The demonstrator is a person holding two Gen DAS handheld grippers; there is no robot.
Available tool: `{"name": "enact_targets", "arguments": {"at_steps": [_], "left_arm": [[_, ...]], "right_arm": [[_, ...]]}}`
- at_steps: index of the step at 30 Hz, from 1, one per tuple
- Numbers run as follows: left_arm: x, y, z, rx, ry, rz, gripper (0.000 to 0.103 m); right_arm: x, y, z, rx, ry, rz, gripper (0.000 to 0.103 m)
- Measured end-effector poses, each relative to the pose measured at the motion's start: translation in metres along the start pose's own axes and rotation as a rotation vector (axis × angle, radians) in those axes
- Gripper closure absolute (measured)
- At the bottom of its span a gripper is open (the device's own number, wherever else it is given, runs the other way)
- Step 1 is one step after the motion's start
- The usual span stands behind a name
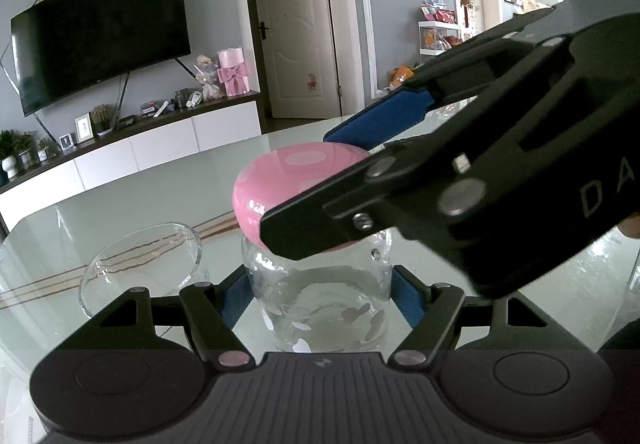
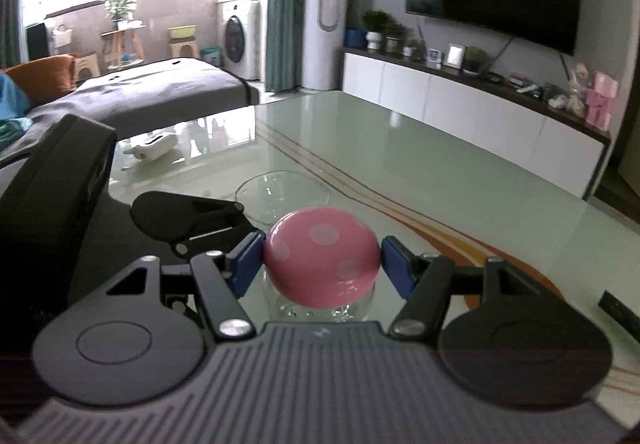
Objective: Unscrew bottle cap and pour
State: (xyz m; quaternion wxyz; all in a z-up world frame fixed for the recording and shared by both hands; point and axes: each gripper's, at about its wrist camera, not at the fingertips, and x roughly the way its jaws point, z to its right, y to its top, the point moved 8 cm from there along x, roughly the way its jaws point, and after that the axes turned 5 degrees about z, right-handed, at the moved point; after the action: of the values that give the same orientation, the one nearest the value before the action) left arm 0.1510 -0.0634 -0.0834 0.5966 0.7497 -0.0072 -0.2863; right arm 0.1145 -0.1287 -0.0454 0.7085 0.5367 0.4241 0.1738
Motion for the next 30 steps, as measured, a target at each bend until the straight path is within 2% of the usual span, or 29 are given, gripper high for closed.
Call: {"name": "enact_targets", "arguments": {"at_steps": [8,18,24,28,30], "left_arm": [[0.001,0.002,-0.004,0.001,-0.005,-0.001,0.027],[-0.001,0.001,-0.003,0.007,-0.016,-0.004,0.027],[0.001,0.003,-0.004,0.009,-0.018,-0.005,0.027],[0.001,0.003,-0.005,0.008,-0.018,-0.003,0.027],[0.001,0.003,-0.005,0.007,-0.017,-0.002,0.027]], "right_arm": [[-0.003,0.001,0.006,-0.058,0.109,-0.003,0.038],[-0.005,0.004,0.007,-0.098,0.178,-0.019,0.038],[-0.009,0.004,0.003,-0.084,0.13,-0.011,0.037],[-0.017,0.007,-0.002,-0.061,0.061,0.024,0.023],[-0.021,0.007,-0.007,-0.05,0.03,0.034,0.019]]}}
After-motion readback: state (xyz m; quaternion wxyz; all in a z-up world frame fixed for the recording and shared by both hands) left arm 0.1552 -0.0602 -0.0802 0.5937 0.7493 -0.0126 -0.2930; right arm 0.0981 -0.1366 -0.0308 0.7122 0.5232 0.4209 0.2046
